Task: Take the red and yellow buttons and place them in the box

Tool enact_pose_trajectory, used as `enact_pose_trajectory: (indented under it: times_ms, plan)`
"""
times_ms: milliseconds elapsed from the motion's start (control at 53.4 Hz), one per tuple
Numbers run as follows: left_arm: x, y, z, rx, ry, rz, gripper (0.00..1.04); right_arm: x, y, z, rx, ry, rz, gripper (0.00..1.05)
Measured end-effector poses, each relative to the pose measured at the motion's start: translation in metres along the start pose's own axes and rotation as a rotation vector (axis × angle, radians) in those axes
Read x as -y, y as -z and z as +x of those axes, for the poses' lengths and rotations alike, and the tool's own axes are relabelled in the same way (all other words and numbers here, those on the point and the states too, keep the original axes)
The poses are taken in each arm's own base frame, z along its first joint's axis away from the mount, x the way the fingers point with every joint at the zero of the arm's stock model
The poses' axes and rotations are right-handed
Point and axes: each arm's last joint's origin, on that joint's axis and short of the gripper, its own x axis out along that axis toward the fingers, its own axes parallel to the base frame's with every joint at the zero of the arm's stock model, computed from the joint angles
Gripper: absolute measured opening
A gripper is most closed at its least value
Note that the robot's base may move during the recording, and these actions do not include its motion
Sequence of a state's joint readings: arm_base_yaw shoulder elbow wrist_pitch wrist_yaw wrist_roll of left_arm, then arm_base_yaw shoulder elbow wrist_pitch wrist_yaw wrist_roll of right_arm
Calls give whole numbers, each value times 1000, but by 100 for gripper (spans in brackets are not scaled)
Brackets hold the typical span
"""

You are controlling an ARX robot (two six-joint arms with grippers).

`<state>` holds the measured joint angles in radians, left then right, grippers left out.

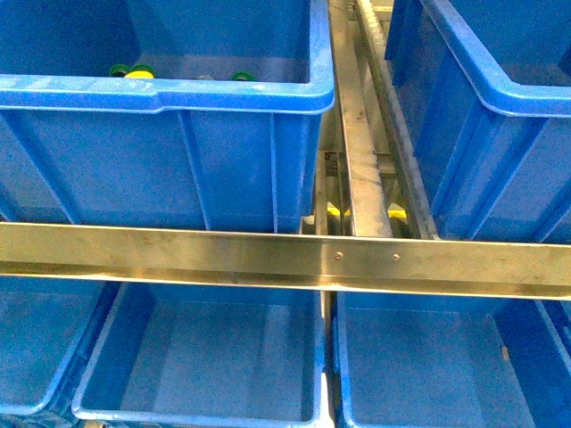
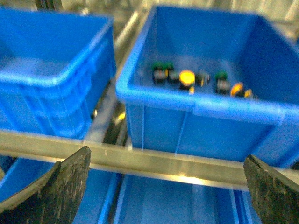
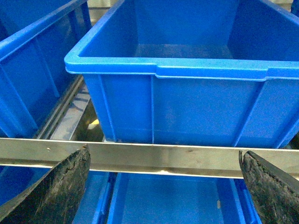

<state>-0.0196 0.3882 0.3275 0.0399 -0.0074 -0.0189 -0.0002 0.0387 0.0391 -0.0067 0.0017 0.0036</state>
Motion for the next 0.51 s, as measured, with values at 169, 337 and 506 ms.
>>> enact_pose_trajectory:
  times_ms: [169, 337, 506]
  plan:
    - [6, -57, 43, 50, 3, -9, 97, 0, 0, 0, 0, 0, 0, 97]
    - [22, -84, 118, -43, -13, 10, 97, 0, 0, 0, 0, 0, 0, 97]
    - [36, -90, 179, -158, -65, 28, 97, 0, 0, 0, 0, 0, 0, 97]
